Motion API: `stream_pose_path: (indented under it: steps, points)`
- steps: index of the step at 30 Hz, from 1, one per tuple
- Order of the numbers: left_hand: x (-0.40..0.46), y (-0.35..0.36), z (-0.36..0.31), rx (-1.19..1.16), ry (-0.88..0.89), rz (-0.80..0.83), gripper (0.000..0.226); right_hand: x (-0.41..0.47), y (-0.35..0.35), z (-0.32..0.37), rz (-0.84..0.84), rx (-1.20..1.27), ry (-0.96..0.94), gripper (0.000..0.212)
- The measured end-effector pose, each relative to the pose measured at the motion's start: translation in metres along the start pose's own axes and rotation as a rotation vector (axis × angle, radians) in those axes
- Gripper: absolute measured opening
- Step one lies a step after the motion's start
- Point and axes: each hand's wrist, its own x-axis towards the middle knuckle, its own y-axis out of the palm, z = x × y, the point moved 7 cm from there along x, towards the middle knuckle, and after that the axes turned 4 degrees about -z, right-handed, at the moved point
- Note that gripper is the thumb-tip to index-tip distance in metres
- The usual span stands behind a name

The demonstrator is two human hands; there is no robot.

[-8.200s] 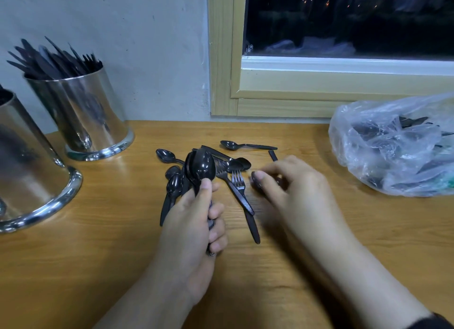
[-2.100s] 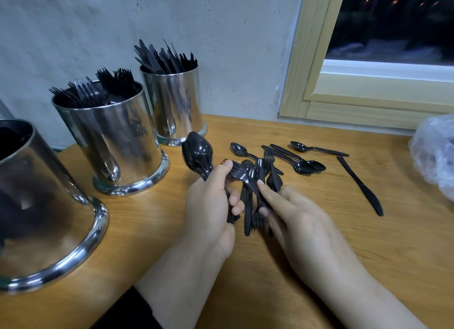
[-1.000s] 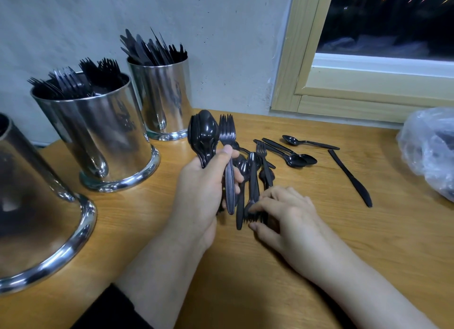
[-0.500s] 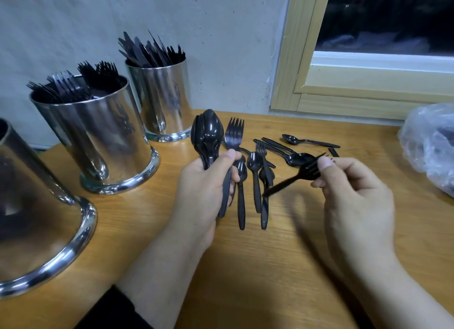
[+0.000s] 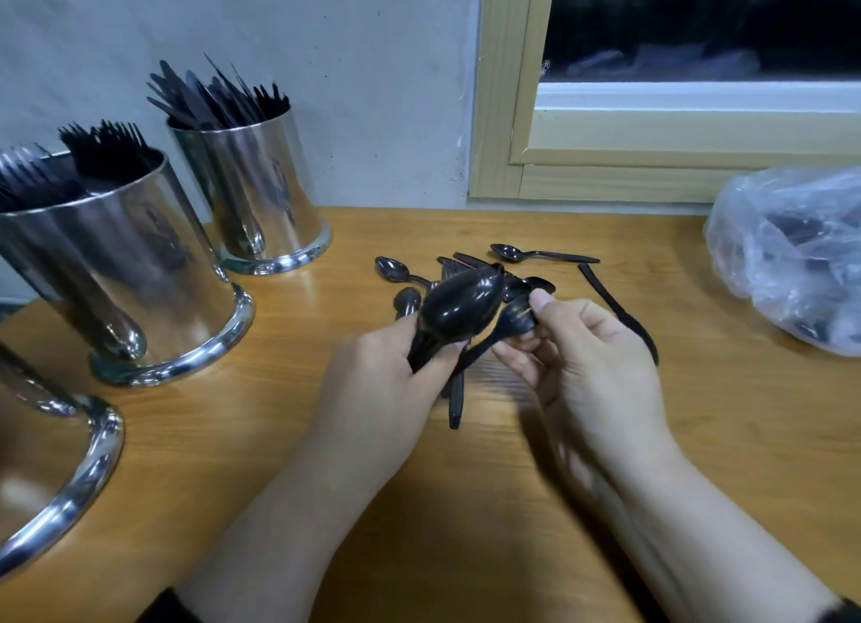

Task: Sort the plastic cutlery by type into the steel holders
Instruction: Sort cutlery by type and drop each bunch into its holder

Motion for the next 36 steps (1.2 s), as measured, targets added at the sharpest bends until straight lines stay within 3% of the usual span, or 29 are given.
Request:
stream_pose_path:
  steps: [6, 14, 16, 20, 26, 30, 34, 36]
  points:
    - [-0.002, 0.0, -0.014, 0.221, 0.258, -0.052, 0.016, -0.007, 0.003, -0.001, 0.026, 0.005, 0.074, 0.016]
    - [0.001, 0.001, -0.013, 0.204, 0.349, -0.028, 0.023, -0.006, 0.007, -0.001, 0.099, 0.035, 0.086, 0.022]
    - [0.001, 0.001, -0.01, 0.154, 0.266, -0.01, 0.03, -0.005, 0.009, 0.001, 0.138, 0.034, 0.065, 0.023]
    - [0.001, 0.008, 0.006, -0.186, -0.103, 0.135, 0.036, 0.001, 0.009, 0.007, 0.177, 0.009, -0.022, 0.014]
    - [-0.005, 0.02, 0.007, -0.622, -0.272, 0.355, 0.034, 0.005, 0.008, 0.02, 0.264, -0.193, -0.208, 0.039]
    - [-0.01, 0.026, 0.002, -0.654, -0.285, 0.456, 0.016, 0.004, 0.005, 0.029, 0.221, -0.416, -0.353, 0.01]
    - [-0.008, 0.028, 0.007, -0.564, -0.274, 0.425, 0.017, 0.009, -0.006, 0.035, 0.073, -0.511, -0.448, 0.016]
    - [-0.006, 0.024, 0.007, -0.496, -0.235, 0.392, 0.007, 0.009, -0.007, 0.034, 0.053, -0.513, -0.454, 0.017]
